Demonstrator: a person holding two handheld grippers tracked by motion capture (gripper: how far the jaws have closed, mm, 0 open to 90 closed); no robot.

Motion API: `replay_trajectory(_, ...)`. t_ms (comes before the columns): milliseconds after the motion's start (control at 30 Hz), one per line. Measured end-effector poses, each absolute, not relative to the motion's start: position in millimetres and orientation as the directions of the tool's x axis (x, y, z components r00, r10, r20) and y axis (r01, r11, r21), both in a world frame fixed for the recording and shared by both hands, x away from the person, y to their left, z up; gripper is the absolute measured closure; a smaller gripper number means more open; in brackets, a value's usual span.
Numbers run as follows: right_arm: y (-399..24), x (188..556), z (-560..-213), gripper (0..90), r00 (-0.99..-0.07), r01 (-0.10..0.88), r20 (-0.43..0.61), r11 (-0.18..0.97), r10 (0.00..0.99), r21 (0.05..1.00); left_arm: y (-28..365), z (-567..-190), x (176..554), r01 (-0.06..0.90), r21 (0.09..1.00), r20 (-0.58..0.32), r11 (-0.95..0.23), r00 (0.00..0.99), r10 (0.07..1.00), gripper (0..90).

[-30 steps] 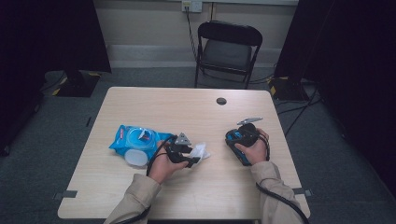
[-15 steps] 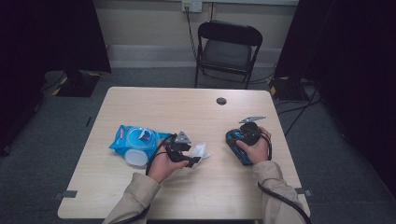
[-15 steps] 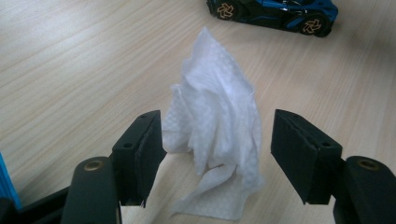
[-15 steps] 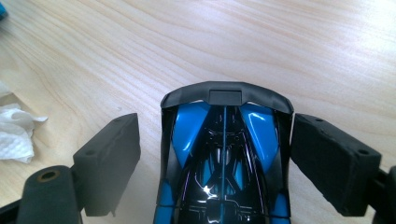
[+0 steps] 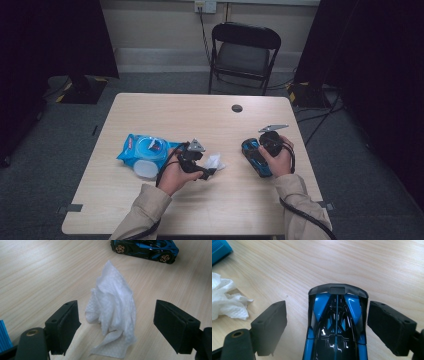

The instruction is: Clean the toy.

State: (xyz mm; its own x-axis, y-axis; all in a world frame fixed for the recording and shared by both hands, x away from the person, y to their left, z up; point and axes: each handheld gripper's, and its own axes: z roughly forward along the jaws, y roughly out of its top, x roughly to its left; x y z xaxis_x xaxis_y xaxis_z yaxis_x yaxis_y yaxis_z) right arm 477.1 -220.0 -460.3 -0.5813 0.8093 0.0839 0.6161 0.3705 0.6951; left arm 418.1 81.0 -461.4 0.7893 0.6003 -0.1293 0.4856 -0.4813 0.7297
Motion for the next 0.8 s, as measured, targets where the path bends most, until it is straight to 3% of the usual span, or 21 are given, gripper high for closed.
replay_trajectory(800, -226.8, 456.6, -453.1, 15.4, -0.609, 0.598, 0.087, 0.385, 0.788, 0.703, 81.7, -454.1, 413.8, 0.485, 0.741, -0.168, -0.464, 0.804, 0.571, 16.3)
